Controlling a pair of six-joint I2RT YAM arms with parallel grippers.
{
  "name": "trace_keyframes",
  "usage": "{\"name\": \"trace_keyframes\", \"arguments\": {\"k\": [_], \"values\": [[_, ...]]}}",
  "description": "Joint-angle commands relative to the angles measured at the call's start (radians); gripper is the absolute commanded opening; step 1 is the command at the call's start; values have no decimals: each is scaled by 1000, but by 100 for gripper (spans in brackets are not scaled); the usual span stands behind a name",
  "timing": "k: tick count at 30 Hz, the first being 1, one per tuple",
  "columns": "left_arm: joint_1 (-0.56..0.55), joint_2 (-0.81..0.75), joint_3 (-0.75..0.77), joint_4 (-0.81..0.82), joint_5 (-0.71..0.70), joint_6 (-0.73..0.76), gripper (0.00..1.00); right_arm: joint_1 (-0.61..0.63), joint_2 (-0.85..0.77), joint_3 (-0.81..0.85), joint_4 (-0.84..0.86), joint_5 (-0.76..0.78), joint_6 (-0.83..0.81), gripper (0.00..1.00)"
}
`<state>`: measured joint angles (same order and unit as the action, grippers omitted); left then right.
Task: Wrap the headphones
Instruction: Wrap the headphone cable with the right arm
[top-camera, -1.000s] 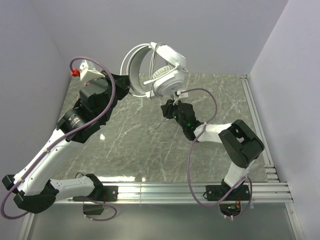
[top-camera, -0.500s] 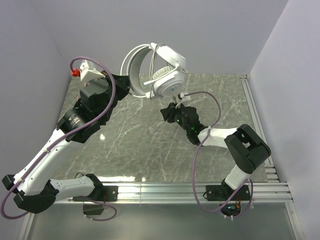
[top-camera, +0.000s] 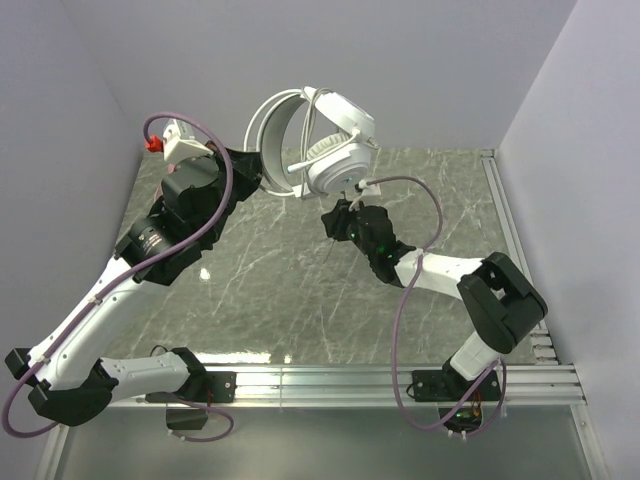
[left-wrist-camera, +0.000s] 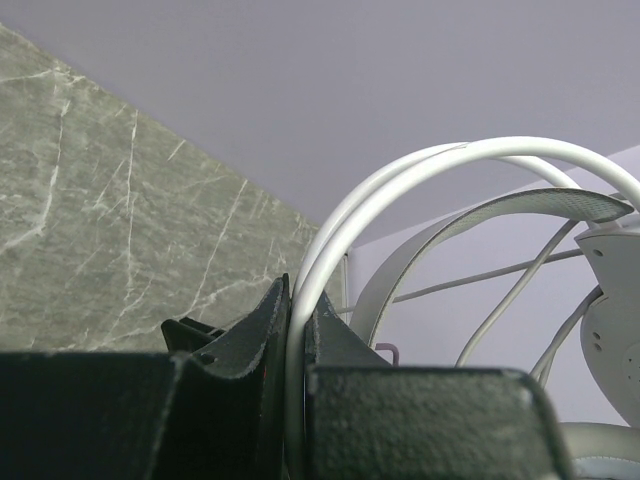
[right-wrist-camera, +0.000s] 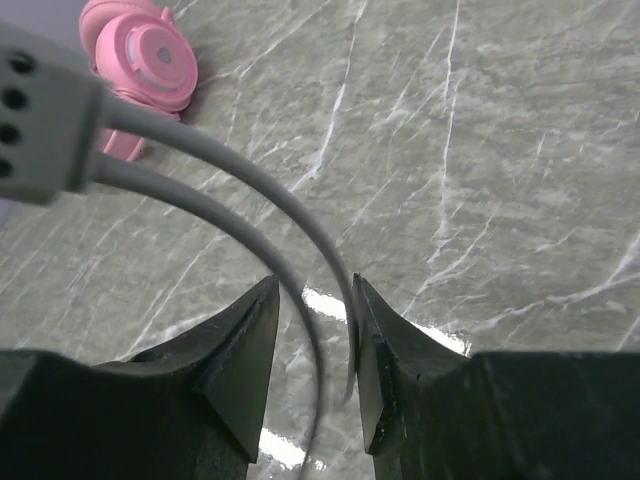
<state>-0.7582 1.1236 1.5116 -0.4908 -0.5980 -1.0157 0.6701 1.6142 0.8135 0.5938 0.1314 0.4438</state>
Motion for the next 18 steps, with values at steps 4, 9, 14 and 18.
{"name": "trace_keyframes", "arguments": {"k": [4,9,14,18], "values": [[-6,-24,50,121,15,-46,0,3,-65,19,21,-29,-27,41],[-4,-19,62,112,12,-38,0,3,-73,10,20,-58,-5,37],[-6,-24,59,116,12,-37,0,3,-77,13,-11,-85,-2,36],[-4,-28,59,118,17,-37,0,3,-51,15,-2,-90,-5,38]]}}
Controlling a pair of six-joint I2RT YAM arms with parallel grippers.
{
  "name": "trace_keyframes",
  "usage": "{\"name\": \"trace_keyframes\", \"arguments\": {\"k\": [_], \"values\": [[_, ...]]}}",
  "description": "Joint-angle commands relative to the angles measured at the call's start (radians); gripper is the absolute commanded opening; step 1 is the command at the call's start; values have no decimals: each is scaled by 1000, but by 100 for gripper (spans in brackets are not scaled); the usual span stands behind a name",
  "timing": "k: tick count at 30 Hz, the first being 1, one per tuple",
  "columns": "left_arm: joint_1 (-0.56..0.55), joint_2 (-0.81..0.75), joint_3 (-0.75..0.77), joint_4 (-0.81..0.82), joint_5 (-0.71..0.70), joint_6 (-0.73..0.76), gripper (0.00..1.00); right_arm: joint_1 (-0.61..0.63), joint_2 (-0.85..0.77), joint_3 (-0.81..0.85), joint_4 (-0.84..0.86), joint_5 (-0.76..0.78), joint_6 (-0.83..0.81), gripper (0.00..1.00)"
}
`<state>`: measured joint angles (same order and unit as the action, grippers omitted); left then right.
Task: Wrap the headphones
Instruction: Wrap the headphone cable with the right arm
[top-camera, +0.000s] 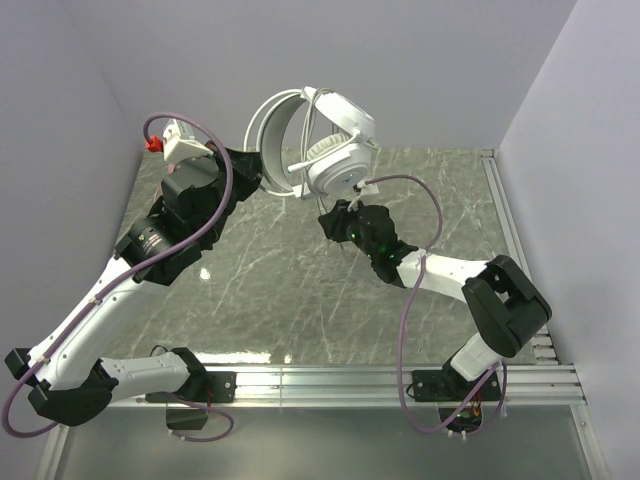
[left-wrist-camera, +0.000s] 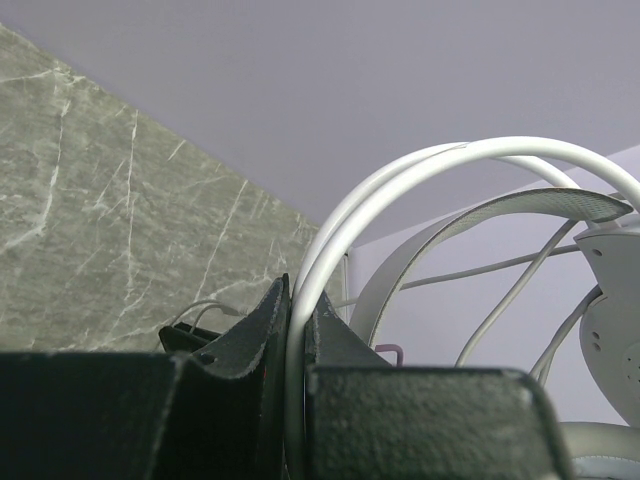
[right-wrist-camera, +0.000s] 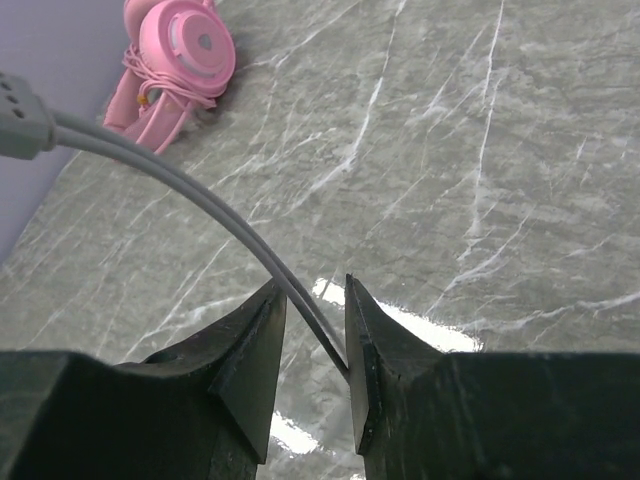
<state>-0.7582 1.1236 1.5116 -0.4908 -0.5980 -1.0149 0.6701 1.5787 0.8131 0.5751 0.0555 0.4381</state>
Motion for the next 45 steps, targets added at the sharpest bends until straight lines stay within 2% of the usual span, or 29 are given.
{"name": "trace_keyframes", "arguments": {"k": [1,10,17,20,21,22,27,33,36,39,45], "values": [[-4,-31,56,118,17,-37,0,3,1,17,23,-14,-1,38],[-6,-36,61,112,9,-30,0,6,58,32,43,-5,-15,41],[-6,-36,59,115,17,-30,0,16,90,34,54,4,-18,37],[-4,-33,62,115,15,-30,0,19,102,37,60,4,-19,33],[-4,-34,61,115,15,-27,0,20,107,38,58,6,-21,29],[-4,-35,61,113,14,-27,0,20,106,43,51,13,-18,21],[-4,-30,59,113,4,-25,0,25,93,14,60,18,-15,23],[-4,-24,58,121,1,-27,0,40,70,-49,84,33,4,16],[-4,-16,55,124,-8,-25,0,60,57,-92,98,53,24,0],[-4,-4,42,129,-39,-22,0,85,26,-121,101,58,43,0],[-4,42,-14,200,-157,-7,0,164,-81,-169,-36,72,96,0]]}}
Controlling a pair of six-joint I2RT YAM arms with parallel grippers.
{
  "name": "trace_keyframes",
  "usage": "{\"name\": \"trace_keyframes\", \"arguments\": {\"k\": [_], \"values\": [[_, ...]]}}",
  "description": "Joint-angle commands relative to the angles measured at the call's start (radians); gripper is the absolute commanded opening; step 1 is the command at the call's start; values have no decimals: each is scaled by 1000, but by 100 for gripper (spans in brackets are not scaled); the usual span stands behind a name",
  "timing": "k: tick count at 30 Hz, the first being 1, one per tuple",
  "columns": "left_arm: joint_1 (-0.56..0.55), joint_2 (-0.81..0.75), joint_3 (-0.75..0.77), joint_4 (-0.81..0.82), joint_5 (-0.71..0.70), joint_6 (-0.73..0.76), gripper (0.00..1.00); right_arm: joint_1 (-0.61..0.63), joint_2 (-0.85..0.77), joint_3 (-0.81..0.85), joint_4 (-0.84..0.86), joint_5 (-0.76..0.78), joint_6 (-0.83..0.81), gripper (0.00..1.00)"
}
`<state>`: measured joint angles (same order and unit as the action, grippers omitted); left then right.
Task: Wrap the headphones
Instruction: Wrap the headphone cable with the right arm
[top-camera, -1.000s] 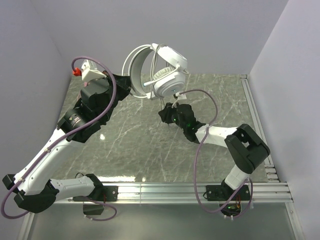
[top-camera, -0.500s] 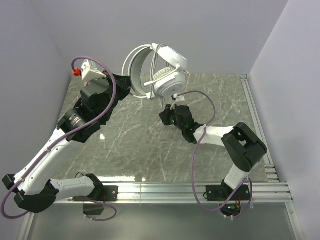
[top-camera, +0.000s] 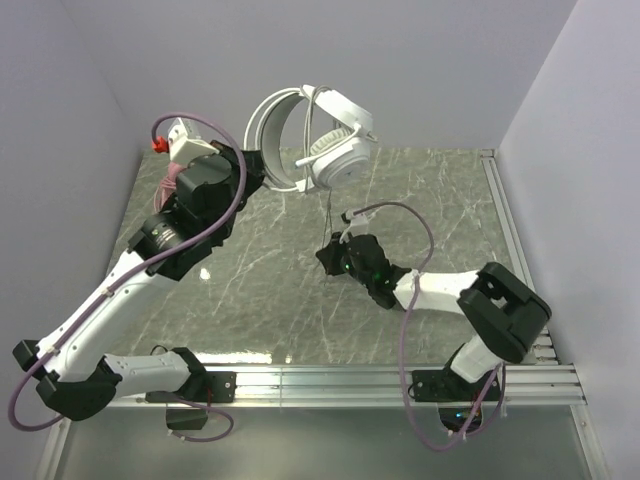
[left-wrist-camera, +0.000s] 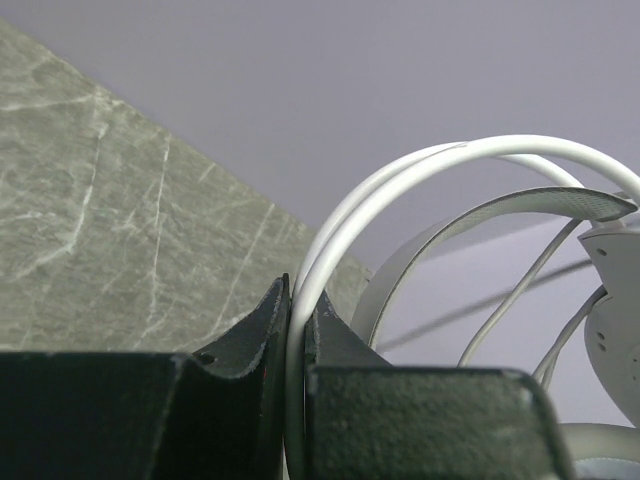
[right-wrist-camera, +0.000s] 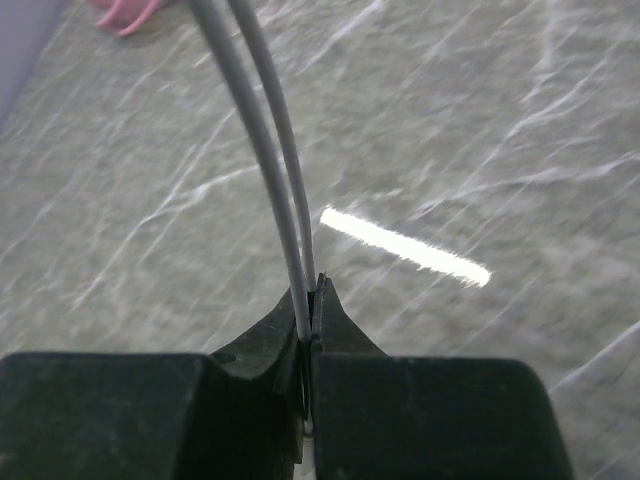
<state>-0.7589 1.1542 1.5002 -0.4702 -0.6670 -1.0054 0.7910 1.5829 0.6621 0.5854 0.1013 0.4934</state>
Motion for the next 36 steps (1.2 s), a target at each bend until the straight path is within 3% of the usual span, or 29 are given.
{"name": "trace_keyframes", "arguments": {"k": [1,6,11,16,22,28,36], "values": [[-3,30,-1,192,-97,-1,0,62,-99,-27,-77,23,59,0],[-5,191,132,111,-164,24,0,206,-213,-71,-185,80,112,0],[-3,231,57,212,-190,54,0,263,-363,-41,-399,51,105,0],[0,311,61,194,-224,51,0,278,-455,128,-735,-55,41,0],[4,357,23,268,-189,39,0,287,-466,330,-993,-199,-15,0],[44,397,74,219,-76,-38,0,287,-477,314,-987,-173,-10,0],[150,406,160,136,82,-75,0,289,-374,87,-753,-215,20,0]]}}
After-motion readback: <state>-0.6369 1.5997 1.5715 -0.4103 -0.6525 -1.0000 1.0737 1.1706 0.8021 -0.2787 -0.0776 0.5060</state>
